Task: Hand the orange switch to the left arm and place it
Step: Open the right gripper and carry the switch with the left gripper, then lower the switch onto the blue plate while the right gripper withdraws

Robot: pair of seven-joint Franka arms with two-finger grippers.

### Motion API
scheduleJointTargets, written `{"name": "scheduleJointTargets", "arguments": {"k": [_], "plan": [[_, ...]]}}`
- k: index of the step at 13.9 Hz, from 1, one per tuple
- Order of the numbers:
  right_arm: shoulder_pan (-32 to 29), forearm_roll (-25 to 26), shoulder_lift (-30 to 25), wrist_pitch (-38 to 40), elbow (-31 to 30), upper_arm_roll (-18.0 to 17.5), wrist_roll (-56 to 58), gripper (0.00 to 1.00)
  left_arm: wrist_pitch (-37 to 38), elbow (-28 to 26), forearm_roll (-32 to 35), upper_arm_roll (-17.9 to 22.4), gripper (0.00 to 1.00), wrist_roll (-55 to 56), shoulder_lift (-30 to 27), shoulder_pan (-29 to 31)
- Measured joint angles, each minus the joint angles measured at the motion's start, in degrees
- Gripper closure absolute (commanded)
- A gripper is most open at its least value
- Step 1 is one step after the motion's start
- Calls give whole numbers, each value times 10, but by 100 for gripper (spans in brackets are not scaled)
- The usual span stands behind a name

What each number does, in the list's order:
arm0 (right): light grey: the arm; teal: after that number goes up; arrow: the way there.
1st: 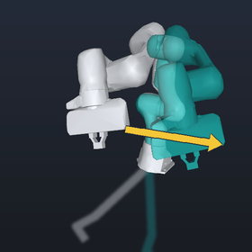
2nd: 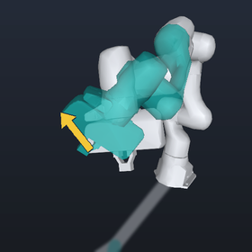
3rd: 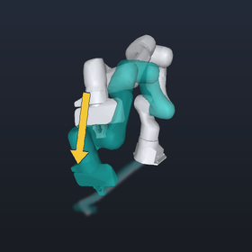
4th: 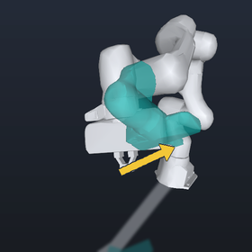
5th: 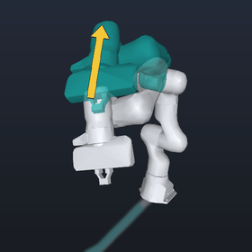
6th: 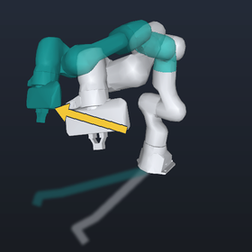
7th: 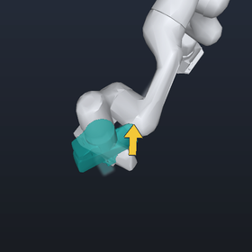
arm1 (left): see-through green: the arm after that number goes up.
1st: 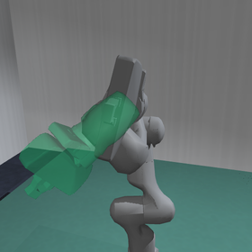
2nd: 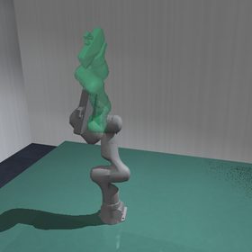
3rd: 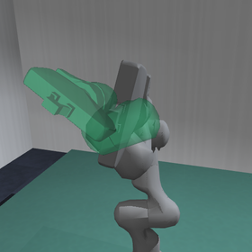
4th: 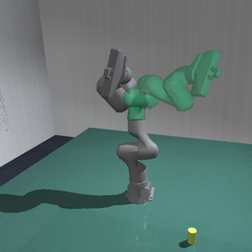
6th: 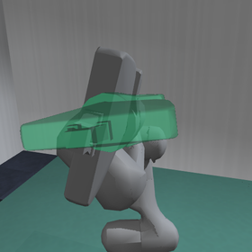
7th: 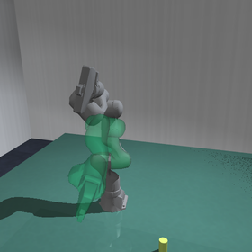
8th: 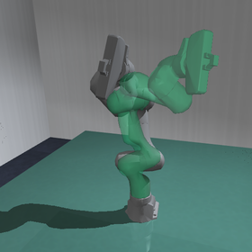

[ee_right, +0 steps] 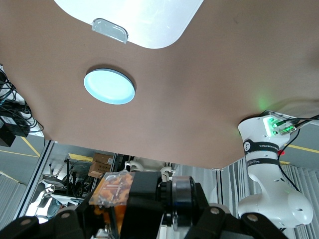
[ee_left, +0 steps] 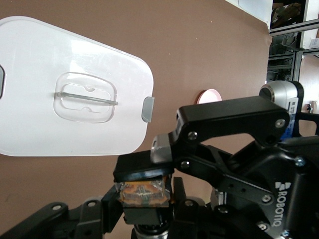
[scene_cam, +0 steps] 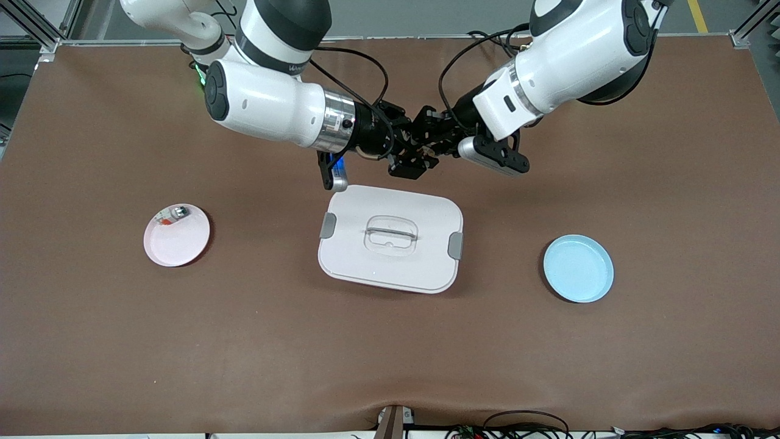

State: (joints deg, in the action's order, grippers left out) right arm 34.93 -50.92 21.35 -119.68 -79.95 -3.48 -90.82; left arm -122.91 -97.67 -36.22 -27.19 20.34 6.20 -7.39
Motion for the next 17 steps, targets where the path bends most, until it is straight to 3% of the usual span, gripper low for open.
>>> {"name": "scheduleJointTargets", "arguments": {"k": [1,10,13,17], "plan": [[0,0,0,-1,0,0,0,0,0,0,1,0,100,-1,0,0],[-9,0,0,8,7,9,0,0,9,-3,165,5,100,-10,17,30],[-40,0,-4,66,12,13,32,0,30,-5,229,6,100,-38,29,64],[-103,9,-27,197,15,19,148,0,69,-10,311,7,100,-165,54,115]]}}
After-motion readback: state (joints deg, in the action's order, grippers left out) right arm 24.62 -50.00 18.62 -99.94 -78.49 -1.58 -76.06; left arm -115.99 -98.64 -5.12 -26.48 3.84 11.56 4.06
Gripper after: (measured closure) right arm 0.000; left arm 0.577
